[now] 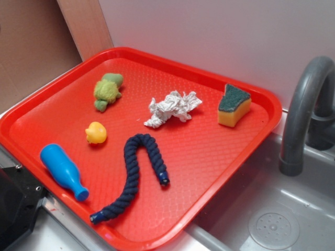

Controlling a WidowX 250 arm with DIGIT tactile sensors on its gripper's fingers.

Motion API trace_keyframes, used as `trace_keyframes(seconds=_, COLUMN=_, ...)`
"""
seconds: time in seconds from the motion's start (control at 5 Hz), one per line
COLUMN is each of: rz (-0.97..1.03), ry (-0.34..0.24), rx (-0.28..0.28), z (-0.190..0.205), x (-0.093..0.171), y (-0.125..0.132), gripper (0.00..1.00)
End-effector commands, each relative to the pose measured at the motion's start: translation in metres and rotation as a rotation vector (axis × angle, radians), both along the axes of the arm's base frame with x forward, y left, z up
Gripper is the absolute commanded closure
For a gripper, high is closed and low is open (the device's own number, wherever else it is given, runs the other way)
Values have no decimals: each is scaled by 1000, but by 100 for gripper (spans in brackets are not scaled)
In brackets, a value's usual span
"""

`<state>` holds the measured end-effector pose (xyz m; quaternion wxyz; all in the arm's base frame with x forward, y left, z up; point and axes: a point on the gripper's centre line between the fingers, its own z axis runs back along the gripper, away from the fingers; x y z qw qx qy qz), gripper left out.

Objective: Grab the green animal.

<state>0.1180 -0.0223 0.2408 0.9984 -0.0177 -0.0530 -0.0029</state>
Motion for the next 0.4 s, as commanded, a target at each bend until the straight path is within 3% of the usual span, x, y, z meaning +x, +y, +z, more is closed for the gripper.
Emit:
trace_keyframes(seconds=0.0, rz=278, ry=-14, rx=-21, z=-15, x=66, y=34, gripper=0)
trace_keyframes(seconds=0.2, rz=409, ry=-60, rx=11, z=-32, x=88, y=59, gripper=0)
